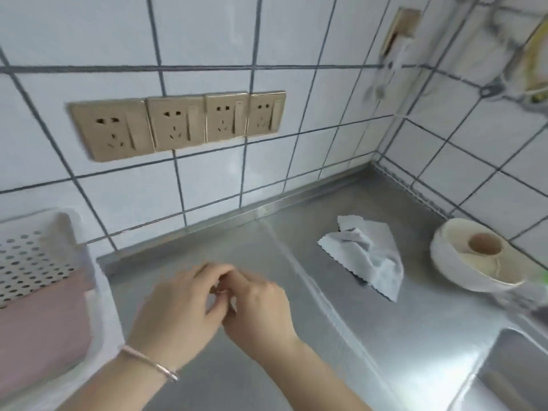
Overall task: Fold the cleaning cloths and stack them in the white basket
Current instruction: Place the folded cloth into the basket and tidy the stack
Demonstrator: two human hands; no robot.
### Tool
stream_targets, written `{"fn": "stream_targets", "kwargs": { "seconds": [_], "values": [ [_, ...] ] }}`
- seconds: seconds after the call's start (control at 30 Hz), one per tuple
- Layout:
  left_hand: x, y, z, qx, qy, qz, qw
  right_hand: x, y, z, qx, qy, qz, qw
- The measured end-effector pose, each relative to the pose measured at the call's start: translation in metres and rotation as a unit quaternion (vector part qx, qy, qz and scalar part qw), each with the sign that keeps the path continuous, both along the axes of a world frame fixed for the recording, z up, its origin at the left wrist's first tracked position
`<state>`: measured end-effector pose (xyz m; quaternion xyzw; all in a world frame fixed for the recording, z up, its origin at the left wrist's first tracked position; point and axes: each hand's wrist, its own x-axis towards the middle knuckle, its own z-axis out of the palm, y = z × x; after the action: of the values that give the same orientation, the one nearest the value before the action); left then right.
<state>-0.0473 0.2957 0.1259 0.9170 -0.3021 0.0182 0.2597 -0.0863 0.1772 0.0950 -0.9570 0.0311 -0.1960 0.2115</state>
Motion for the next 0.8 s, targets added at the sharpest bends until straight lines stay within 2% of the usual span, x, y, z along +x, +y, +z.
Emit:
{"fn": "stream_targets", "kwargs": {
  "seconds": [0.13, 0.2, 0.3, 0.37, 0.47, 0.53, 0.6, 0.73, 0.8],
  "values": [
    [-0.019, -0.091, -0.061, -0.004, 0.114, -0.032, 0.993, -0.03, -0.098, -0.05, 0.006, 0.101, -0.071, 0.992],
    [-0.031, -0.135, -0.089, 0.023, 0.184, -0.042, 0.982, -0.044, -0.15, -0.077, 0.051, 0.174, -0.109, 0.977],
    [-0.049, -0.189, -0.118, 0.05, 0.222, -0.053, 0.972, -0.06, -0.222, -0.112, 0.115, 0.237, -0.19, 0.946],
    [-0.06, -0.218, -0.131, 0.054, 0.249, -0.048, 0.966, -0.067, -0.262, -0.129, 0.097, 0.236, -0.233, 0.939],
    [-0.075, -0.241, -0.141, 0.06, 0.292, -0.024, 0.954, -0.068, -0.304, -0.146, -0.008, 0.217, -0.237, 0.947],
    [-0.081, -0.246, -0.144, 0.059, 0.303, -0.003, 0.951, -0.066, -0.324, -0.153, -0.094, 0.228, -0.238, 0.94],
    [-0.081, -0.246, -0.146, 0.063, 0.303, 0.024, 0.951, -0.058, -0.34, -0.158, -0.136, 0.232, -0.235, 0.934],
    [-0.085, -0.243, -0.148, 0.041, 0.323, 0.071, 0.943, -0.045, -0.36, -0.17, -0.133, 0.245, -0.235, 0.931],
    [-0.089, -0.239, -0.147, 0.043, 0.331, 0.078, 0.94, -0.044, -0.357, -0.17, -0.119, 0.207, -0.217, 0.947]
  ]
}}
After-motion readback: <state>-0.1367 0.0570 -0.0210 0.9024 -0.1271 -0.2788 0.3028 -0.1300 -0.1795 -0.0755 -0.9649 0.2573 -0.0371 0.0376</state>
